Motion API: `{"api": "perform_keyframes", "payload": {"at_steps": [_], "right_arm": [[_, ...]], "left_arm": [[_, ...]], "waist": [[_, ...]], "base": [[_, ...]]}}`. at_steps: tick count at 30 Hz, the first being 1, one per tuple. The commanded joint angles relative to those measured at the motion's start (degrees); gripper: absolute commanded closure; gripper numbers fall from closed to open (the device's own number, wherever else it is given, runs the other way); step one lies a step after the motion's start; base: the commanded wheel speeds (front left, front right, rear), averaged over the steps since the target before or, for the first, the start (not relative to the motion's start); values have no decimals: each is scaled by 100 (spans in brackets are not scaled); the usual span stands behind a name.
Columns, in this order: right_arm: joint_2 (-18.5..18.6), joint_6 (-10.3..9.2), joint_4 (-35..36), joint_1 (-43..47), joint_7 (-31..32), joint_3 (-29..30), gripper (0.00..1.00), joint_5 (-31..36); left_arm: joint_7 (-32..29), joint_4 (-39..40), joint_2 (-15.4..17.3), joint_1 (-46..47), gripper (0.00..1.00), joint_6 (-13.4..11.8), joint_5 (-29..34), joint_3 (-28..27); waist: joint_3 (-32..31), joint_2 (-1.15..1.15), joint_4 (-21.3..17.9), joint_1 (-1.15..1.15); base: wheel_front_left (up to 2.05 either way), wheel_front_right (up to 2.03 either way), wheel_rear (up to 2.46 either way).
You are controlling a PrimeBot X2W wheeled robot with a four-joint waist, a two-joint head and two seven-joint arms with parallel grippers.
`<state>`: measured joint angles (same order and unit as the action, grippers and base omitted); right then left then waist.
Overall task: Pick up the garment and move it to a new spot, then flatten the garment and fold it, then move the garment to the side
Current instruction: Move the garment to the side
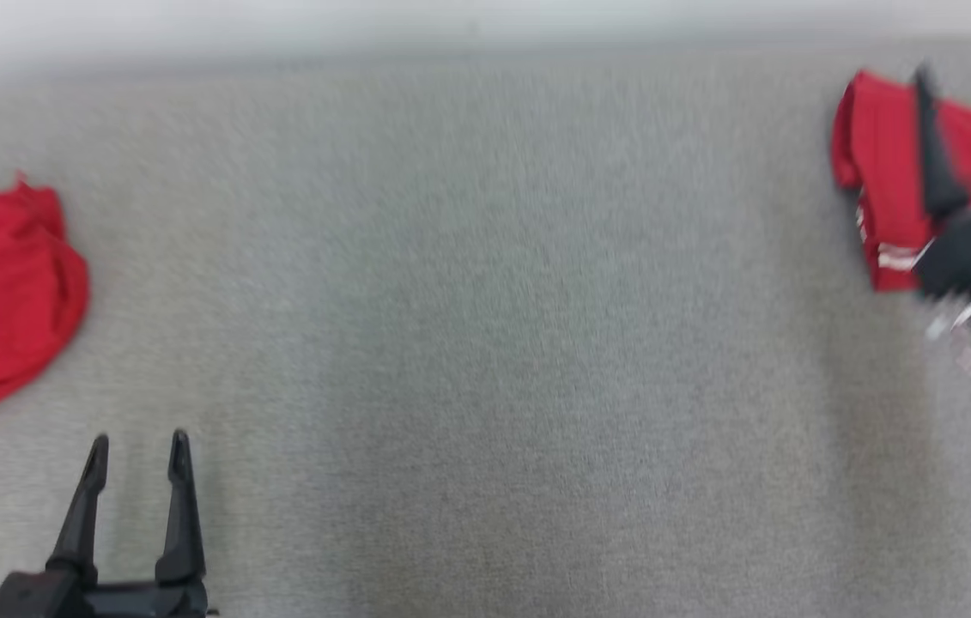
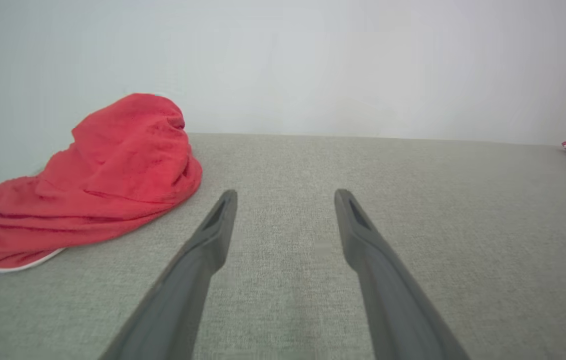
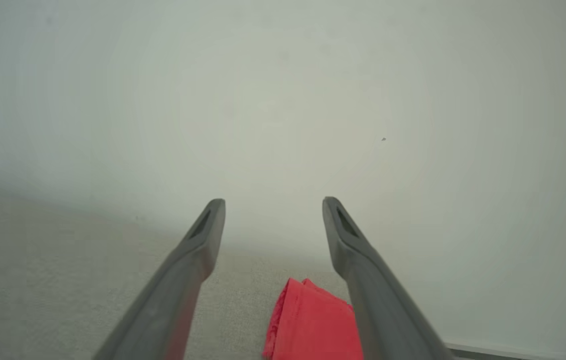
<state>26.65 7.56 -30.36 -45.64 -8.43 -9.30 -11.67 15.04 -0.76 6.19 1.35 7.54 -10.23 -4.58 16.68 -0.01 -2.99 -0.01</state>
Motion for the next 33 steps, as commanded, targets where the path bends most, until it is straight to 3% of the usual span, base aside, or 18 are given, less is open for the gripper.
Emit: {"api": "perform_keyframes", "payload": {"at_steps": [1,14,27,33], "right_arm": [[-152,-16,82,335,-55,92,0,-26],[-1334,-16,1175,2824,-209,639,0,-113],[-2064,-16,2447,4616,-249,735,0,-6],[-2236,-16,2617,4965,-308,740,0,-8]], "left_arm": [[19,-35,-18,-152,0,-12,29,-50],[19,-224,-49,-418,0,-12,108,23],[19,-363,-34,-617,0,-12,63,92],[19,-402,-43,-647,0,-12,43,118]], "waist": [[-804,1,275,1],[-1454,1,553,1],[-1714,1,450,1],[-1758,1,436,1]], "base": [[0,0,0],[0,0,0],[0,0,0],[0,0,0]]}}
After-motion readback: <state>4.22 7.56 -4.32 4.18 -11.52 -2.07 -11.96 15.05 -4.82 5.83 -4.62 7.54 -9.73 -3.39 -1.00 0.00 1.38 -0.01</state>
